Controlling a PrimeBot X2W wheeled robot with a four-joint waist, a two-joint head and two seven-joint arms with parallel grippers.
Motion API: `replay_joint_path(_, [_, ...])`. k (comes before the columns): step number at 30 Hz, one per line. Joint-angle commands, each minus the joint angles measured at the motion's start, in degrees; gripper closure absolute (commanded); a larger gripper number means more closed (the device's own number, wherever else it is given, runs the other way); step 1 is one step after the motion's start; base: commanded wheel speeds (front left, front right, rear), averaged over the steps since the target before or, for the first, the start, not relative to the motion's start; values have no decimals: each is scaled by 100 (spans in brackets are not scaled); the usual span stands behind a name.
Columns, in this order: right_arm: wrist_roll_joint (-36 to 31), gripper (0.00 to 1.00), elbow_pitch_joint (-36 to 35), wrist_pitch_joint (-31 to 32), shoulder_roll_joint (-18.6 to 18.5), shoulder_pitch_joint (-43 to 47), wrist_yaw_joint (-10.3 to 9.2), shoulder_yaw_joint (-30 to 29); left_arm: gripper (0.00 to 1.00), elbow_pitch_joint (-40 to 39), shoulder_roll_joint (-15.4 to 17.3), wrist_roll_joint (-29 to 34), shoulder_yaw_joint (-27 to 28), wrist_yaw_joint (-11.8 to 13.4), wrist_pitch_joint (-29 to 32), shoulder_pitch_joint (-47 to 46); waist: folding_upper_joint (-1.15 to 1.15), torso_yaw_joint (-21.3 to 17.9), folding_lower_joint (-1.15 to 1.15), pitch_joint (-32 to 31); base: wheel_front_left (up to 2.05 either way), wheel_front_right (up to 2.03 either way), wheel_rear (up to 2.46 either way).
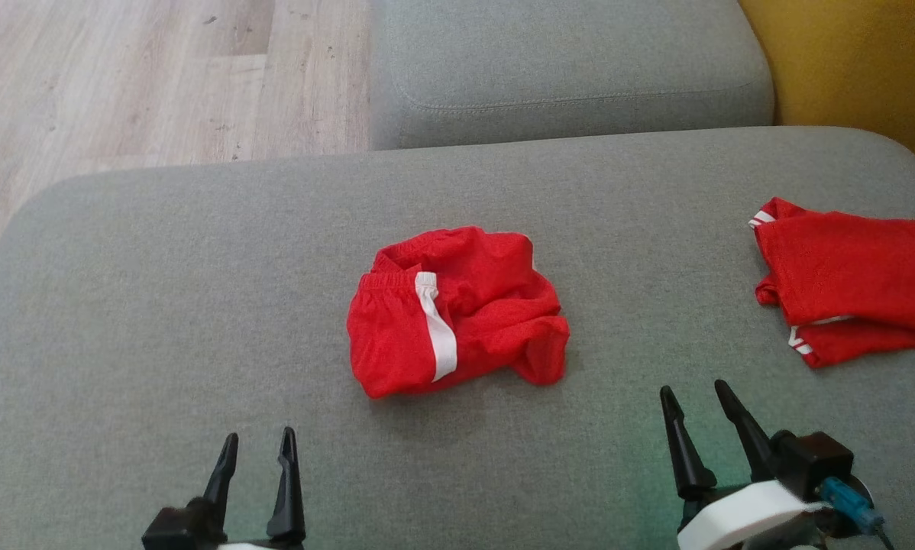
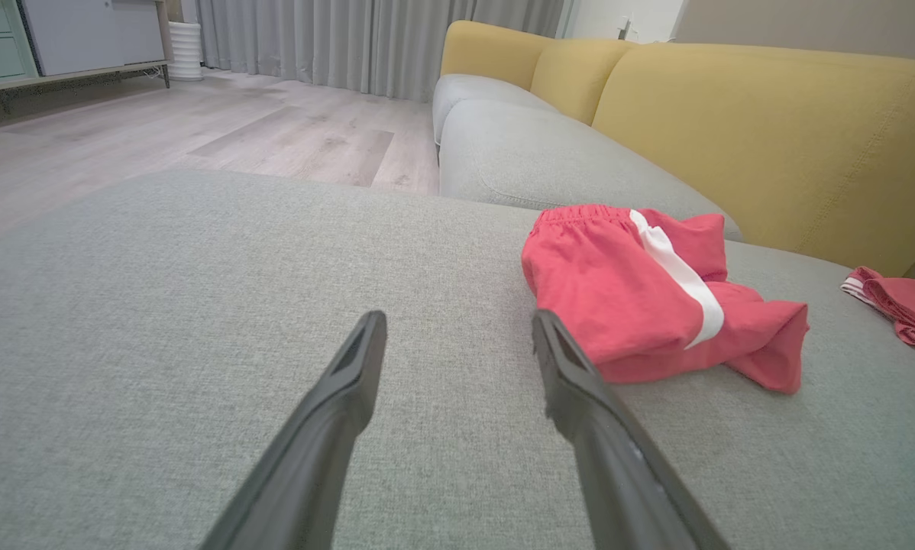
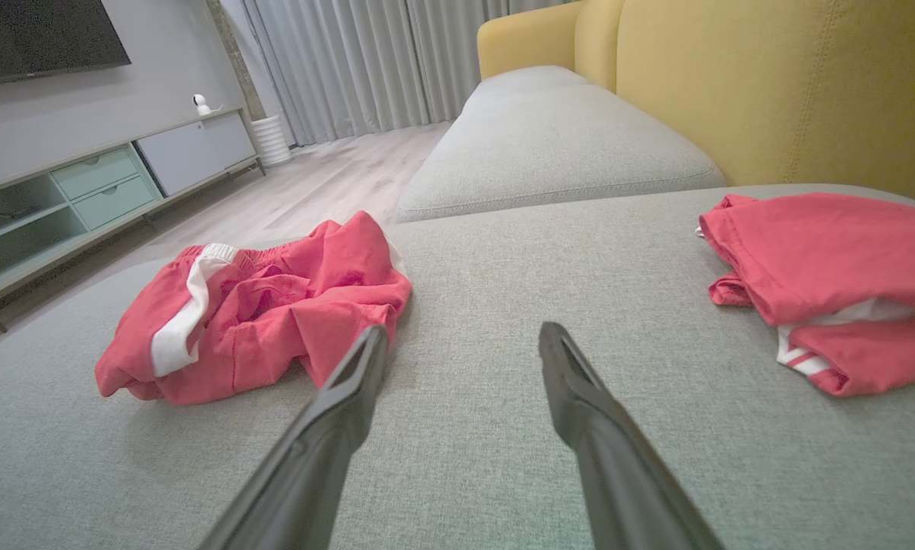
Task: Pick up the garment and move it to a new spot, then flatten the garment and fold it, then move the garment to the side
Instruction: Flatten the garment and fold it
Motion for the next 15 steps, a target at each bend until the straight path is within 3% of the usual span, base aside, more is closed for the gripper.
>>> replay_joint_path(1, [49, 0, -153, -75, -28, -259, 20, 154, 0, -183, 59, -1, 191, 29, -41, -265, 0, 2, 0, 2, 0, 0, 0])
replay_joint_path(15, [36, 0, -155, -68, -28, -304, 20, 116, 0, -206, 120, 62, 98, 68, 31, -411, 0, 2, 0, 71, 0, 0, 0])
